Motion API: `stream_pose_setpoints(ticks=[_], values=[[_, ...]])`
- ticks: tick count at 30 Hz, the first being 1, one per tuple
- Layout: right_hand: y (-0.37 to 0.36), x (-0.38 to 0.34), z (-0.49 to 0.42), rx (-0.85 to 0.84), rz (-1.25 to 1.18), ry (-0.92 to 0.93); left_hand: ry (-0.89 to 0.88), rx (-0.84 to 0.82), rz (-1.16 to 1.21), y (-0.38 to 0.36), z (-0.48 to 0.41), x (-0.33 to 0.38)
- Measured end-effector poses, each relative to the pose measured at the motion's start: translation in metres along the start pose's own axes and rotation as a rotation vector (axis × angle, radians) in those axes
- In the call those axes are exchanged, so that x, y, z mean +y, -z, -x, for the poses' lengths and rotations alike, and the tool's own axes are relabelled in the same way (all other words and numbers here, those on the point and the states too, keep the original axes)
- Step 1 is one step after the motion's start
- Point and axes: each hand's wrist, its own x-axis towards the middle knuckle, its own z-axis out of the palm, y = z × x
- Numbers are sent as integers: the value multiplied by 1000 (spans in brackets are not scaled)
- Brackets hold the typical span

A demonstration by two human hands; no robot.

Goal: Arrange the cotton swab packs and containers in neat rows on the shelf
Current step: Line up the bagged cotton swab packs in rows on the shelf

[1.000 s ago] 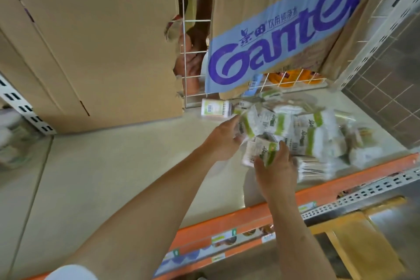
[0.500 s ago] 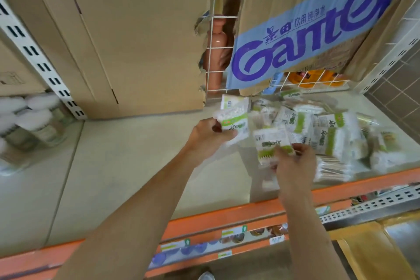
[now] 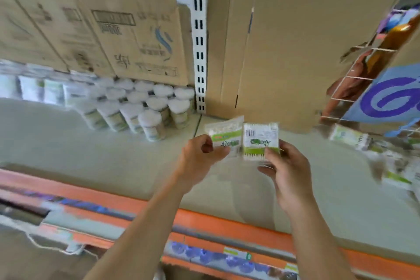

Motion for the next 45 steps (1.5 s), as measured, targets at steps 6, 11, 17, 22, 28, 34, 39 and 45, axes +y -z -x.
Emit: stream_pose_setpoints(ticks=[6, 11, 17, 22, 28, 34, 39, 45], values=[[-94, 18, 20, -148, 14, -35, 18, 83, 76, 100, 5, -35], [-169, 31, 38, -212, 35, -6, -5, 73, 96, 176, 4, -56], [-250, 47, 58, -315, 53, -2, 15, 151, 80, 251, 0, -76], [-284, 54, 66, -379, 86, -14, 33, 200, 148, 285, 2, -87], [-291, 54, 59, -356, 95, 11, 57, 284, 261, 314, 4, -101], [-309, 63, 58, -428, 139, 20, 93, 357, 246, 339, 5, -108], [-333, 62, 63, -482, 181, 82, 56, 359, 267, 366, -6, -117], [-407, 62, 62, -505, 208, 140, 50, 352, 315, 429, -39, -138]])
